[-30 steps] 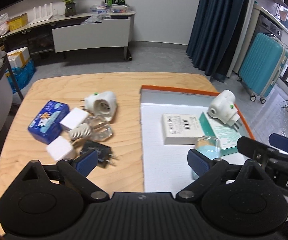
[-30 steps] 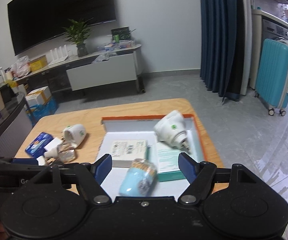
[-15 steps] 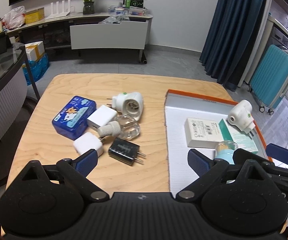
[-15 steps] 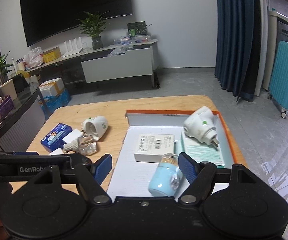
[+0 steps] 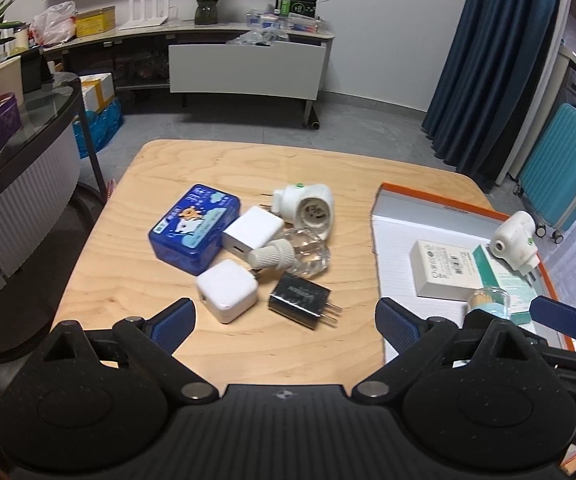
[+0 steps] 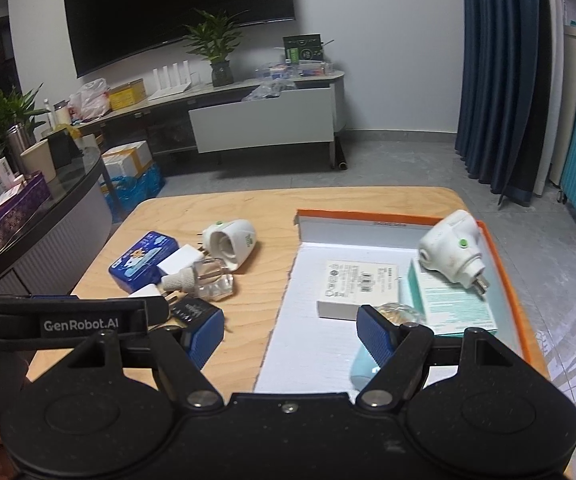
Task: Organize rigid objects
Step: 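Withdraw both tools from the open box toward the remaining items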
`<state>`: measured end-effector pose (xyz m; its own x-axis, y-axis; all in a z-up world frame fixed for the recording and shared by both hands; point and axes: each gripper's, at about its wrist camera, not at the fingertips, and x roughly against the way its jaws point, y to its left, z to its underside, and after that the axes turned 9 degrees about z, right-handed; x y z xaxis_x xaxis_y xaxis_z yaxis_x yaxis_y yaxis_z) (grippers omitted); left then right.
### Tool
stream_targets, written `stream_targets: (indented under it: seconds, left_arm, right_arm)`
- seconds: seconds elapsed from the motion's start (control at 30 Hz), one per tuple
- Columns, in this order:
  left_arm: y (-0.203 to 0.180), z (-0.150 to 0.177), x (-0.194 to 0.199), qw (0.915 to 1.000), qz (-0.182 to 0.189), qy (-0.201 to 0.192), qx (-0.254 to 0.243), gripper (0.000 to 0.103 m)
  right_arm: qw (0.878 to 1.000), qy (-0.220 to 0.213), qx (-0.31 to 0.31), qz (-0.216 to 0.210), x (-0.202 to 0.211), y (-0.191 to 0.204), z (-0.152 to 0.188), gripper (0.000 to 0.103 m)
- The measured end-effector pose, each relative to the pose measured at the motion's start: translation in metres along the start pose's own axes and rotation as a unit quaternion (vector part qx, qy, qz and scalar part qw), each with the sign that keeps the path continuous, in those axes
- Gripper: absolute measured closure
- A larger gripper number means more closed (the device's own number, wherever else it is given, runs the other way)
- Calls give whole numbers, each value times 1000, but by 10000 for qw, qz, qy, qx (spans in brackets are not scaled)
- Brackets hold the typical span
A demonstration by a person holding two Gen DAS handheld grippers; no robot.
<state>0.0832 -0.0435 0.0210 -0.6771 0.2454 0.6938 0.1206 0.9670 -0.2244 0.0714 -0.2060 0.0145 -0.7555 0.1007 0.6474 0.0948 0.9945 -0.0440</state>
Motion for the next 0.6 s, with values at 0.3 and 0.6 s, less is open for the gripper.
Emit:
stream_targets:
  seconds: [0.3, 0.6]
  left_arm:
    - [14, 0, 2, 9999, -75, -21, 66, 4]
    - [27, 1, 2, 9998, -131, -25, 144, 4]
  right_arm:
    - [9999, 40, 95, -90, -4, 14, 0, 16]
    - [9996, 107, 151, -194, -10, 26, 2, 16]
